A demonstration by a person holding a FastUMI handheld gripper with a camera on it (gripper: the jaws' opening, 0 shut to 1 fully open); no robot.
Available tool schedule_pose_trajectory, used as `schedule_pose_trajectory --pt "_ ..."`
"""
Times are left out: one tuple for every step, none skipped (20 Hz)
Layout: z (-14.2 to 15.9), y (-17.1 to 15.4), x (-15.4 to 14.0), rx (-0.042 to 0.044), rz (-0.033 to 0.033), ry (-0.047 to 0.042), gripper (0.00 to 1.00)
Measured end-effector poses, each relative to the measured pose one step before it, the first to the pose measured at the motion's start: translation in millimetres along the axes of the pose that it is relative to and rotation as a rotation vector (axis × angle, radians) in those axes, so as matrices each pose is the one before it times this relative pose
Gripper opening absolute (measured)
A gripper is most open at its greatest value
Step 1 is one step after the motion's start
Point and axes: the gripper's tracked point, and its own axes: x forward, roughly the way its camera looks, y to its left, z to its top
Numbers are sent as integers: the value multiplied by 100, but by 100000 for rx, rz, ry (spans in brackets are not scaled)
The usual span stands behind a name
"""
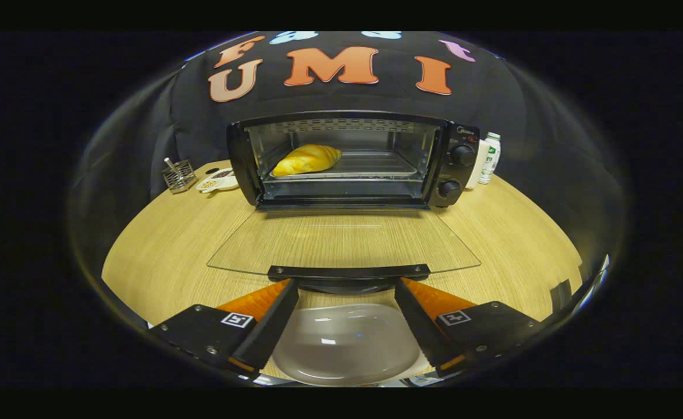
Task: Open the toaster oven, put the food inside, and close the toaster oven door.
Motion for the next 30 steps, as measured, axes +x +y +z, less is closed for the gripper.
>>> schedule_pose_trajectory --pt "150 9 -78 191 -52 -508 99" --pt "322 74 -121 -442 12 -840 99" --pt "310 45 -148 57 62 -652 99" --pt "212 22 -80 99 54 -512 99" --pt "365 -29 -176 70 -32 -782 99" --pt "341 -43 -242 -185 6 -782 99" --pt "620 39 -308 287 -1 -1599 100" --pt "634 -38 -211 181 15 -1524 100" --pt "771 -76 -279 262 8 -1611 100" --pt "1096 -22 -215 275 81 -2255 100" --pt "1297 -83 -117 35 79 -2644 100" --pt "1484 -44 -35 79 7 -2979 100" --pt "1200 -119 9 -102 99 -1629 100" --pt "1018 -25 3 -102 132 -1651 100" --pt "1101 -24 255 -289 87 -2020 100" --pt "963 11 266 -216 69 -1274 100" --pt "702 60 243 155 -138 -557 100" --pt "630 31 391 63 -105 -1027 100" --pt "797 65 409 14 -81 -1463 100" --pt "634 5 413 47 -51 -1054 100" --pt "587 9 434 291 1 -812 100" --pt "471 46 347 359 -12 -612 100" --pt "475 94 389 213 -14 -279 100" --pt "163 -86 827 -410 -280 324 100" --pt "83 287 518 -709 323 528 100" --pt "225 285 468 -548 205 39 100" --pt "304 308 365 -257 462 -238 100" --pt "302 403 262 155 639 -225 100" --pt "356 374 180 179 680 -355 100" --pt "451 233 221 -70 214 -601 100"
